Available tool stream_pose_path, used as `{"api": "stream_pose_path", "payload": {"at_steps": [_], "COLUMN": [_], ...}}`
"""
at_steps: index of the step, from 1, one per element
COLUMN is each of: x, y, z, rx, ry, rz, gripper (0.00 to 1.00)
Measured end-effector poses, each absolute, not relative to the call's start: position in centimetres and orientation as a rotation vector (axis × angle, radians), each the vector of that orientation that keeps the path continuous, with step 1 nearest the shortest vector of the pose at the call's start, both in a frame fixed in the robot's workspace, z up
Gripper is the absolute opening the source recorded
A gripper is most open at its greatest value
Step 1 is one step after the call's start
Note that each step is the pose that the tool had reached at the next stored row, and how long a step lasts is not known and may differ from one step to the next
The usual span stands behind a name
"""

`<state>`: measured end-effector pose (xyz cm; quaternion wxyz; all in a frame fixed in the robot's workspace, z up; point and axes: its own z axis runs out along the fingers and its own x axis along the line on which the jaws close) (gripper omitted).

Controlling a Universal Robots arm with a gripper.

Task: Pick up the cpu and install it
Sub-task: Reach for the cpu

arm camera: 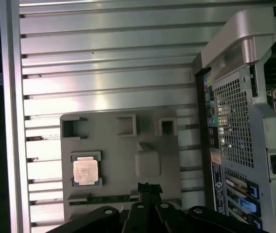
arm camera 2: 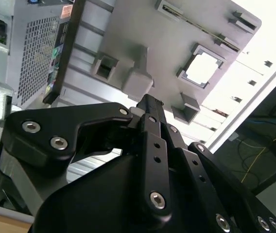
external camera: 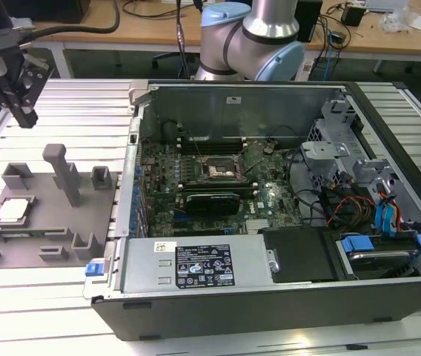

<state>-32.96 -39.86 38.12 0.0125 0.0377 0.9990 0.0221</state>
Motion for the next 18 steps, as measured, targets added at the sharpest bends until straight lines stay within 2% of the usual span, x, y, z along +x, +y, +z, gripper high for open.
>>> {"api": "stream_pose_path", "payload": {"at_steps": [18], "x": [-36.9], "y": [-40.5], "z": [33.9], "rx": [0.117], "ry": [3.114], "rz": [0.069], "gripper": [0.11]}}
